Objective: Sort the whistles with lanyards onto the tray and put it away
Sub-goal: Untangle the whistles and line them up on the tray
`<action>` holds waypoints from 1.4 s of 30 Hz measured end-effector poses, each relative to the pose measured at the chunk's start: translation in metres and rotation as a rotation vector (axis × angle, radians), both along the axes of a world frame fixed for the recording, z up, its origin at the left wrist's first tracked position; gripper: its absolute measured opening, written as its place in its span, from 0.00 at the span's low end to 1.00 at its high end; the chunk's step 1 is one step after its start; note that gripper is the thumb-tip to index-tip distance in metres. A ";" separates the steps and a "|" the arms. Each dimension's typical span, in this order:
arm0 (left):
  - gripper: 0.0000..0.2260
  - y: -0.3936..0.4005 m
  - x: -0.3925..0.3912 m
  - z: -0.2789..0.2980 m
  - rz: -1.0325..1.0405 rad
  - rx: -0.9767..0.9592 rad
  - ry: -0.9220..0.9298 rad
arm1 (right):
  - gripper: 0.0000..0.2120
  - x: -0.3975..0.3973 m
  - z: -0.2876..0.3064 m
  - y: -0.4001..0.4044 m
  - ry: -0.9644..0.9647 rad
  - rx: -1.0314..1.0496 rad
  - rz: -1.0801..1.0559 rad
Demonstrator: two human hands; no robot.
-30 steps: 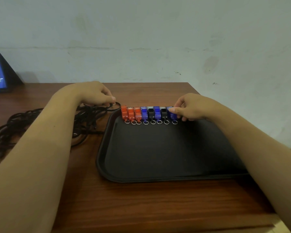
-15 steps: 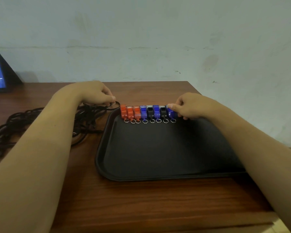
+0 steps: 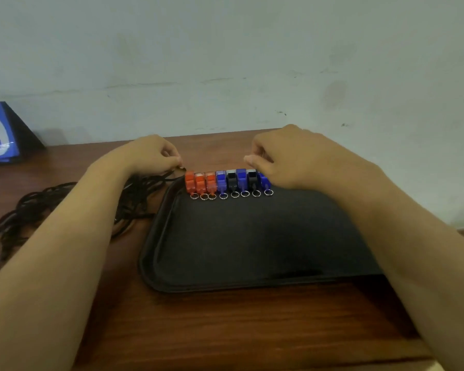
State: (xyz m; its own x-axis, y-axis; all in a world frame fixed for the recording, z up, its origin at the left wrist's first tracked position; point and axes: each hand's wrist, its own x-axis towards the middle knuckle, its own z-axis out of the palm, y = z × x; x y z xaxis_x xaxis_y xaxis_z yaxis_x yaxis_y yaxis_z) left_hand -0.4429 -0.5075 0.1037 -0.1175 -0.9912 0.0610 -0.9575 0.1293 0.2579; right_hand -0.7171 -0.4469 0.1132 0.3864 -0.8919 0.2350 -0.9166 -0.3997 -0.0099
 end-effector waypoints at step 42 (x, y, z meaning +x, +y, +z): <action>0.15 0.136 0.123 -0.029 0.057 -0.056 -0.020 | 0.10 0.026 -0.019 0.022 -0.100 -0.057 0.600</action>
